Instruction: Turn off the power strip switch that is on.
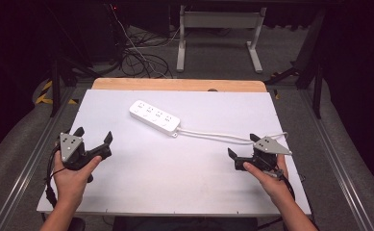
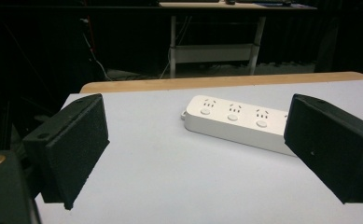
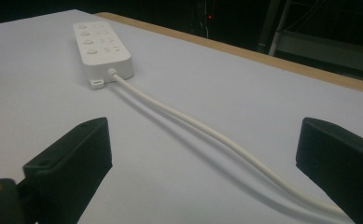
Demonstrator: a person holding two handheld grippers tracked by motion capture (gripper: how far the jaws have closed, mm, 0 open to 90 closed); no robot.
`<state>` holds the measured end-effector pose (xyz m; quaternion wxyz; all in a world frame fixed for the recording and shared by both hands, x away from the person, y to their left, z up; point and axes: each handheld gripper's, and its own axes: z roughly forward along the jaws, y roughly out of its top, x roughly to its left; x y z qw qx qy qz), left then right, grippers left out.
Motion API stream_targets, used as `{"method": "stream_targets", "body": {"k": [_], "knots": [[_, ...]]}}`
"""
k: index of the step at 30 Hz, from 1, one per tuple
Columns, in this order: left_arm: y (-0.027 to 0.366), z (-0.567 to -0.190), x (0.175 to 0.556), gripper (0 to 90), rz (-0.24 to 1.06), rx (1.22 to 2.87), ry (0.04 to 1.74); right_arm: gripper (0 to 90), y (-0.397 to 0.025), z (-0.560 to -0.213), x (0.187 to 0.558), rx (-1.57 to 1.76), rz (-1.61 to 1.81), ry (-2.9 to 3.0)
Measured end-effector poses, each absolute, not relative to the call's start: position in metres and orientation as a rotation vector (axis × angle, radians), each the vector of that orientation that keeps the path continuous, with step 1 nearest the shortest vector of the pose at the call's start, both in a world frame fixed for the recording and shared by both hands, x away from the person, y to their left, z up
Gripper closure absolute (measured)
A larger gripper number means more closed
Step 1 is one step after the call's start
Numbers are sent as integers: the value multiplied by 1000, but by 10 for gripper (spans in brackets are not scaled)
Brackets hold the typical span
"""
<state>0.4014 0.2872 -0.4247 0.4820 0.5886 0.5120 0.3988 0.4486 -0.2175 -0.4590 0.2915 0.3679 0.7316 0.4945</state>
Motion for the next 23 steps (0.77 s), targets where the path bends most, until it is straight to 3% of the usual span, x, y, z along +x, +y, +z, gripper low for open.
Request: {"method": "stream_targets", "body": {"k": [23], "knots": [[288,-426,402,75,961,1441,1254,50,-218,-460,450,987,1312,1957]]}}
